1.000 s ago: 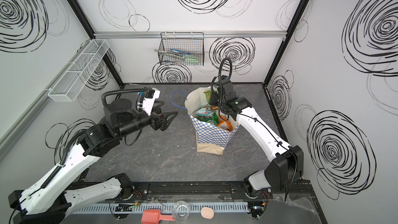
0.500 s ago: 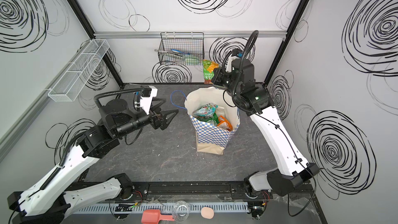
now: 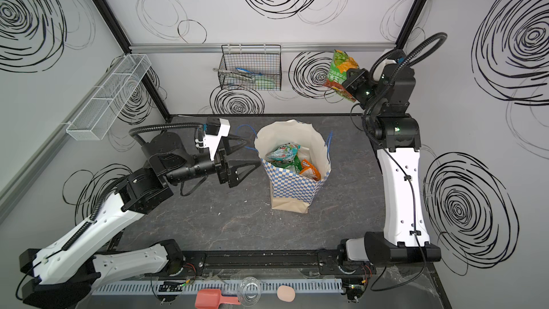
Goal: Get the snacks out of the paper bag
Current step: 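Lift the green chip packet out of the bag with the right gripper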
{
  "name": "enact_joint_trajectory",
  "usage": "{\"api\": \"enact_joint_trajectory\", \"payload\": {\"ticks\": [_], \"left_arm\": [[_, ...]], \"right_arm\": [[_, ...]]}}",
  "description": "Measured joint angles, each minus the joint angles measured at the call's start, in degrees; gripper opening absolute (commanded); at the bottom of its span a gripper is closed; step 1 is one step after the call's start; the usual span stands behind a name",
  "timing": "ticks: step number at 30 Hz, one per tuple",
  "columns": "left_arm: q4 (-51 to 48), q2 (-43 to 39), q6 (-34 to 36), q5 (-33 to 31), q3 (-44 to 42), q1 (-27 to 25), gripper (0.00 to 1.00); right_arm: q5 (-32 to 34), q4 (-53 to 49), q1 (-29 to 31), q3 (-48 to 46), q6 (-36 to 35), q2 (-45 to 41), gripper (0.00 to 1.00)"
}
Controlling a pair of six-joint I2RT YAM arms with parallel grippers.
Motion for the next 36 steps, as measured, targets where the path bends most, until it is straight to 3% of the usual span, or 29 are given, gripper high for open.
{"api": "enact_joint_trajectory", "payload": {"ticks": [5,11,25,30,36], "left_arm": [[-2.23,1.03,2.19,-1.79,3.1,-4.63,0.96],[-6.82,1.84,4.61,-6.47,4.46,-7.78,0.96],[-11.98,5.03,7.65,-10.4,6.32,-10.73,0.96],[-12.04,5.03,7.78,-11.34,6.32,-11.17,0.96],[-12.09,4.96,7.72,-12.35,6.25,-11.19,0.96]], "right_arm": [[-5.9,4.17,-9.88,-16.96,5.97,-3.67,0.0],[-10.01,6.64,-15.02,-33.99,8.76,-8.85,0.0],[-10.95,12.0,-14.97,-59.71,7.5,-13.62,0.0],[-10.43,14.29,-14.34,-65.09,5.79,-12.92,0.0],[-11.26,15.5,-13.97,-67.98,4.09,-8.39,0.08]]}}
